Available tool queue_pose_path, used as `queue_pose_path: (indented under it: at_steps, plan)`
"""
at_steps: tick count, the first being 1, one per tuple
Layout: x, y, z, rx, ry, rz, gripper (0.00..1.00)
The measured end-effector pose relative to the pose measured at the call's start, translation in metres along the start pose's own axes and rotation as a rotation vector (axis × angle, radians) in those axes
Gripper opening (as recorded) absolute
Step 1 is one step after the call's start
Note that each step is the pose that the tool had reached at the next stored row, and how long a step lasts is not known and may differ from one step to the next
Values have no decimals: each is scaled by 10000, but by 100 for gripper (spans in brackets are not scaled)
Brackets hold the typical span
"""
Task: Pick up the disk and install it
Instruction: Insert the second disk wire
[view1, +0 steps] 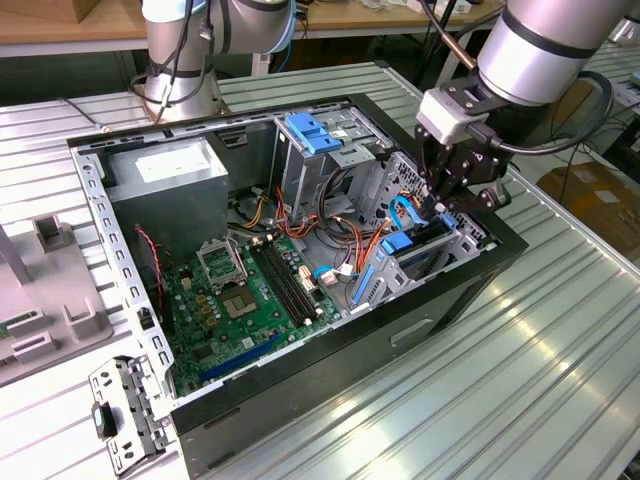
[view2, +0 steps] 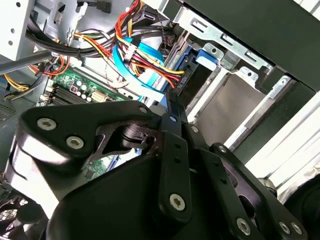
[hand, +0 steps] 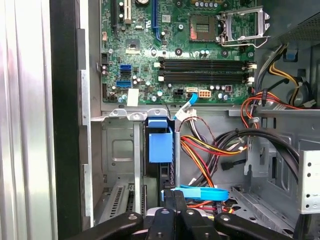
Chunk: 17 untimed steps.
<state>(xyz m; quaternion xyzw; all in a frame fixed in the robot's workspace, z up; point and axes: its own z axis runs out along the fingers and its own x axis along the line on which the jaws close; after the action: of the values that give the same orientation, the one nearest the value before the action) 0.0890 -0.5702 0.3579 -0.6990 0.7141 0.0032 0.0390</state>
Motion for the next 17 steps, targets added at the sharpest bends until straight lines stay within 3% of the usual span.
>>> queue_pose_path:
  at_steps: [1,3,9,17]
  plan:
    - [1,0,10,-7,-8,1,11]
    - [3,3,55,-36,-11,3,11]
    - [7,5,108,-57,-13,4,11]
    - [8,-1,127,-63,-24,5,11]
